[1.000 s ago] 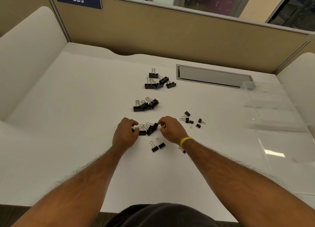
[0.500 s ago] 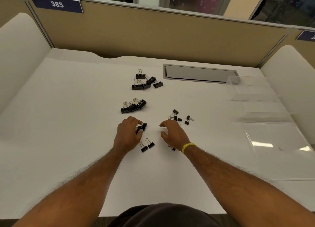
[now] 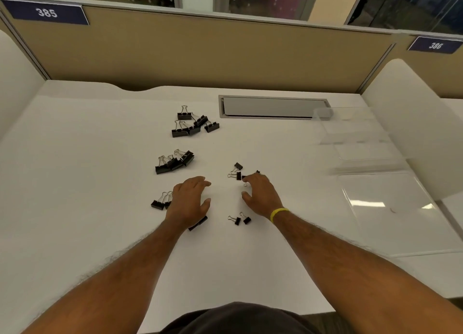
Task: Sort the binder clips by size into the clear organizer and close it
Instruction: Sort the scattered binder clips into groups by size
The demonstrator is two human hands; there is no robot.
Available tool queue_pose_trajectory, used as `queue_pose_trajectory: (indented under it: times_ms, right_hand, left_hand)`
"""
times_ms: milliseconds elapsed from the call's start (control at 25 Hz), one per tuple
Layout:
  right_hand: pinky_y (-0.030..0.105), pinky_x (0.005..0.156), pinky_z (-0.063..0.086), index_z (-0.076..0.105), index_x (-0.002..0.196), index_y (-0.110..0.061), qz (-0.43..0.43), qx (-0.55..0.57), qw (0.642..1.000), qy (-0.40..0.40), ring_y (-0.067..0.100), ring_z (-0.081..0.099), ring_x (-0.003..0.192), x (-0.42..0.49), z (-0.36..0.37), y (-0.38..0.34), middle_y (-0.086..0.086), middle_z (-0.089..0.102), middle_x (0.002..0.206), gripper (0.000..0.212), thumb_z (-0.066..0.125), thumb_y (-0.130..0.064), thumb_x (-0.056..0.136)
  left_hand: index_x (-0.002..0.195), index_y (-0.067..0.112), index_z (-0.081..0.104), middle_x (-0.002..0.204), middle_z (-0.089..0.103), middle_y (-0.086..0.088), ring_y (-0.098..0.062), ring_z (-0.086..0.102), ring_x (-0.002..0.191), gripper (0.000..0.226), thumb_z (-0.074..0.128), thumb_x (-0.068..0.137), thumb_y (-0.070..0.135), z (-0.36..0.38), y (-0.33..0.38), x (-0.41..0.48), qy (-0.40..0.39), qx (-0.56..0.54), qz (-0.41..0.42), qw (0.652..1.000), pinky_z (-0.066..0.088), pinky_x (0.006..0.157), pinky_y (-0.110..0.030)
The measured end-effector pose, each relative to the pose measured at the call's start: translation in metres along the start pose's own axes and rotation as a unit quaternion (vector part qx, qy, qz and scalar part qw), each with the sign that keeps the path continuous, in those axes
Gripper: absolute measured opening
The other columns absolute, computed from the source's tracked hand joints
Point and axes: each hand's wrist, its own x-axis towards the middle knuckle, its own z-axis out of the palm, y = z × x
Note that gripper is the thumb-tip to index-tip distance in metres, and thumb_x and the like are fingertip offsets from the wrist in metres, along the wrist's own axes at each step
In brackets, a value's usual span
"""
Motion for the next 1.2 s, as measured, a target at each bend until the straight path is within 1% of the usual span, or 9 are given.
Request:
queue_pose_trajectory:
  times_ms: [240, 400, 560, 680, 720, 800, 960, 1080, 1200]
  right_hand:
    - [0.035, 0.105, 0.037, 0.047, 0.137, -0.011, -0.004, 0.012, 0.999, -0.043, 0.024, 0.042, 0.127, 0.023, -0.007, 0.002, 0.005, 0.05, 0.138, 0.048, 0.053, -0.012, 0.089]
    - [0.039, 0.099, 0.041, 0.054, 0.13, -0.013, -0.015, 0.006, 0.998, -0.063, 0.025, 0.046, 0.12, 0.029, -0.002, -0.001, 0.007, 0.054, 0.128, 0.043, 0.048, -0.005, 0.089]
    - [0.031, 0.096, 0.04, 0.057, 0.129, -0.016, -0.057, 0.006, 0.996, -0.075, 0.022, 0.049, 0.117, 0.028, 0.002, -0.005, 0.003, 0.059, 0.123, 0.04, 0.049, -0.007, 0.09]
    - [0.029, 0.09, 0.041, 0.063, 0.119, -0.015, -0.037, 0.047, 0.998, -0.023, 0.021, 0.052, 0.11, 0.035, -0.006, -0.005, 0.002, 0.064, 0.114, 0.037, 0.05, -0.004, 0.086]
    - [0.03, 0.09, 0.042, 0.064, 0.117, -0.015, -0.026, 0.053, 0.998, -0.01, 0.021, 0.052, 0.109, 0.039, -0.01, -0.002, 0.002, 0.064, 0.112, 0.037, 0.05, -0.002, 0.085]
    - [0.03, 0.089, 0.042, 0.064, 0.118, -0.015, -0.011, 0.045, 0.999, -0.02, 0.022, 0.051, 0.11, 0.046, -0.016, 0.009, 0.003, 0.063, 0.111, 0.038, 0.053, -0.001, 0.085]
    - [0.034, 0.09, 0.046, 0.066, 0.118, -0.015, -0.001, 0.03, 0.998, -0.05, 0.021, 0.051, 0.108, 0.05, -0.019, 0.026, 0.004, 0.06, 0.109, 0.033, 0.066, -0.012, 0.086]
    - [0.035, 0.089, 0.047, 0.068, 0.116, -0.015, -0.002, 0.018, 0.999, -0.049, 0.022, 0.052, 0.106, 0.05, -0.02, 0.033, 0.004, 0.06, 0.109, 0.029, 0.064, -0.014, 0.087]
    - [0.038, 0.09, 0.047, 0.068, 0.113, -0.013, 0.003, 0.005, 0.999, -0.045, 0.024, 0.052, 0.106, 0.053, -0.024, 0.037, 0.005, 0.061, 0.109, 0.029, 0.062, -0.01, 0.085]
  left_hand:
    - [0.13, 0.022, 0.053, 0.141, 0.049, 0.001, -0.019, 0.04, 0.133, 0.044, 0.062, 0.087, 0.028, 0.0, 0.002, 0.011, -0.02, 0.017, -0.009, 1.0, 0.025, 0.109, -0.042]
    - [0.125, 0.02, 0.055, 0.131, 0.054, 0.003, -0.02, 0.047, 0.122, 0.039, 0.062, 0.087, 0.026, -0.002, 0.007, 0.019, -0.008, 0.013, -0.011, 1.0, 0.03, 0.103, -0.042]
    - [0.124, 0.021, 0.056, 0.124, 0.055, 0.001, -0.021, 0.05, 0.115, 0.038, 0.062, 0.087, 0.027, 0.001, 0.014, 0.028, -0.014, 0.02, -0.003, 1.0, 0.034, 0.099, -0.041]
    - [0.126, 0.02, 0.055, 0.123, 0.055, -0.001, -0.021, 0.051, 0.113, 0.04, 0.061, 0.088, 0.028, 0.004, 0.019, 0.037, -0.03, 0.014, 0.006, 0.999, 0.037, 0.098, -0.041]
    - [0.127, 0.02, 0.055, 0.124, 0.055, -0.001, -0.021, 0.051, 0.114, 0.04, 0.061, 0.088, 0.029, 0.006, 0.022, 0.04, -0.038, 0.012, 0.009, 0.999, 0.039, 0.098, -0.04]
    - [0.13, 0.019, 0.053, 0.128, 0.054, -0.002, -0.022, 0.05, 0.116, 0.044, 0.06, 0.088, 0.031, 0.009, 0.03, 0.047, -0.056, 0.015, 0.019, 0.998, 0.04, 0.098, -0.04]
    - [0.136, 0.02, 0.046, 0.141, 0.043, -0.003, -0.022, 0.042, 0.127, 0.054, 0.062, 0.087, 0.038, 0.023, 0.047, 0.059, -0.091, 0.025, 0.03, 0.995, 0.037, 0.103, -0.04]
    - [0.139, 0.02, 0.044, 0.152, 0.033, -0.004, -0.022, 0.031, 0.138, 0.06, 0.061, 0.086, 0.043, 0.035, 0.055, 0.063, -0.106, 0.029, 0.032, 0.993, 0.032, 0.109, -0.041]
    - [0.14, 0.02, 0.044, 0.152, 0.033, -0.003, -0.023, 0.031, 0.138, 0.058, 0.06, 0.088, 0.041, 0.041, 0.058, 0.066, -0.104, 0.03, 0.03, 0.994, 0.032, 0.109, -0.041]
